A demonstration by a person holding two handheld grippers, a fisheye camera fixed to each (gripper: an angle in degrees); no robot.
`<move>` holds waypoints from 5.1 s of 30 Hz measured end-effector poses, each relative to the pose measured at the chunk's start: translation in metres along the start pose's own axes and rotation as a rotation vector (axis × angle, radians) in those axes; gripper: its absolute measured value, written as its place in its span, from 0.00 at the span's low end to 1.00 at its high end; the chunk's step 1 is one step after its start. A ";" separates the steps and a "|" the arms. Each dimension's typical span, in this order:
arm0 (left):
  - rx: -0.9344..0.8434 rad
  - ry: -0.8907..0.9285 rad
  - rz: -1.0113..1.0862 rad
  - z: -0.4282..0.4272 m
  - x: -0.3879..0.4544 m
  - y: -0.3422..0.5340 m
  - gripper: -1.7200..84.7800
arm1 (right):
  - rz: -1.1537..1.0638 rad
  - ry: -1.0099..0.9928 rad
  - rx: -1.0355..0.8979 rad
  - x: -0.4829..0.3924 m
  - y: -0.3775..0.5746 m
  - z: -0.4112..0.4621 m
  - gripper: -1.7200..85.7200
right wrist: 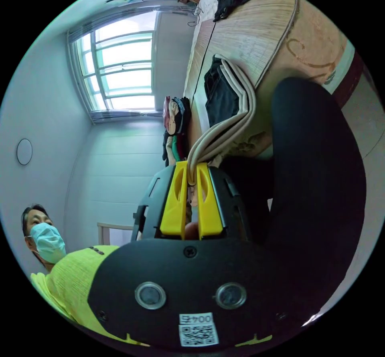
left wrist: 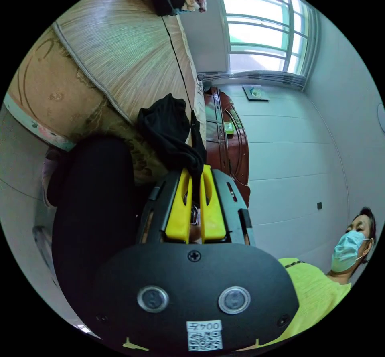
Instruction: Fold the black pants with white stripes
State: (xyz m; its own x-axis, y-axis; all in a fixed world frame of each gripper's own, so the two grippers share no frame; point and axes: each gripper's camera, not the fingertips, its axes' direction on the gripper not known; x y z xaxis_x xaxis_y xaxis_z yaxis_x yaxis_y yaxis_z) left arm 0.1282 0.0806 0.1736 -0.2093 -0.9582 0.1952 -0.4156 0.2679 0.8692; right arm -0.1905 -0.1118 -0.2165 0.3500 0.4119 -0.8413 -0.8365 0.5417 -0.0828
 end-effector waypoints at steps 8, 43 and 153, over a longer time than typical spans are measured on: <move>-0.018 0.072 0.056 0.042 0.038 -0.038 0.08 | 0.027 -0.155 0.095 -0.037 -0.055 -0.026 0.05; 0.341 -0.251 0.544 0.151 -0.097 -0.105 0.05 | -0.880 0.623 0.433 -0.242 -0.115 0.065 0.12; -0.001 -0.899 0.736 -0.080 -0.475 -0.129 0.05 | -0.232 0.307 0.148 0.045 -0.193 0.005 0.11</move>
State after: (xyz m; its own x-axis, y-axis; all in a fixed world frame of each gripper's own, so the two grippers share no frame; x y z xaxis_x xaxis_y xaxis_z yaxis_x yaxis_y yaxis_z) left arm 0.3528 0.4933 0.0049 -0.9530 -0.1538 0.2609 0.0685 0.7297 0.6803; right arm -0.0111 -0.1939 -0.2355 0.3615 0.0409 -0.9315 -0.6725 0.7034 -0.2301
